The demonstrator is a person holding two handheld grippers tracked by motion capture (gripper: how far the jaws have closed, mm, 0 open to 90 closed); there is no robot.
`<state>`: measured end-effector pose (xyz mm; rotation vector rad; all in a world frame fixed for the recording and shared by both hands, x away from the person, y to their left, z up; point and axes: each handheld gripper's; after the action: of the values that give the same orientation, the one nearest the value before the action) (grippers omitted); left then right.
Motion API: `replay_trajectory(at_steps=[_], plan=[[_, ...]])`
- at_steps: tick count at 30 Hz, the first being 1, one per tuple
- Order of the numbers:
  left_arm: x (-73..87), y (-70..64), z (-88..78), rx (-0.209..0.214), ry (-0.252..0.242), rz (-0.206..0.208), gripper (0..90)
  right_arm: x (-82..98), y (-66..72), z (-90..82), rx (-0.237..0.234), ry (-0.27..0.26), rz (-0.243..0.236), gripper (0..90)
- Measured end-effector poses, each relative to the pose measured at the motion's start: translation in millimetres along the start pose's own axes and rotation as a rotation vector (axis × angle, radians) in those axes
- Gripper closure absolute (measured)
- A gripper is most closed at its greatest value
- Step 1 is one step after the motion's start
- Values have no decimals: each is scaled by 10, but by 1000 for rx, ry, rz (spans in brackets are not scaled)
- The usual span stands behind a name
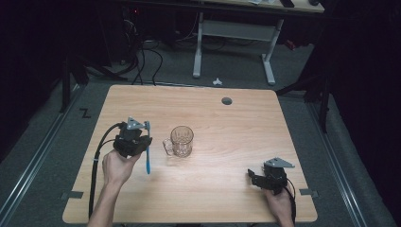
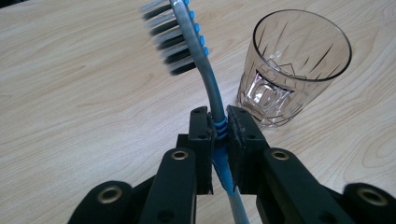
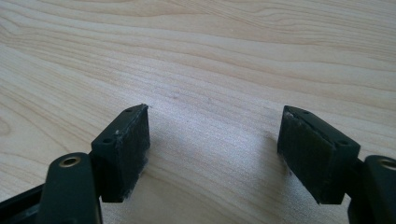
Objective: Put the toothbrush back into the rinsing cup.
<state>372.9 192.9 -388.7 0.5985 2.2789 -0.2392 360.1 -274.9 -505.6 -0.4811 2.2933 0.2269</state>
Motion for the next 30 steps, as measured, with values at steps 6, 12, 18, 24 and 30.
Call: replay_trajectory(at_steps=[6, 12, 18, 24, 30], plan=[[2, -32, -31, 7, -35, 1, 807, 0, 0, 0, 0, 0, 0, 255], [-16, -34, -49, 12, -53, 3, 808, 0, 0, 0, 0, 0, 0, 255], [-41, -55, -80, 15, -88, 7, 808, 0, 0, -1, 0, 1, 0, 255], [-68, -77, -104, 15, -123, 10, 808, 0, 0, 0, 0, 0, 0, 255], [-128, -120, -88, 9, -145, 30, 809, 0, 0, 0, 0, 0, 0, 255]])
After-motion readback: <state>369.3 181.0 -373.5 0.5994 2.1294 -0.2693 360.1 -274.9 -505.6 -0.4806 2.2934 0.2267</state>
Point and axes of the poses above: each handheld gripper's, and its own axes: z roughly forward along the jaws, x roughly out of its underside, y roughly to its left, and after that the axes turned 3 degrees about z, right-handed
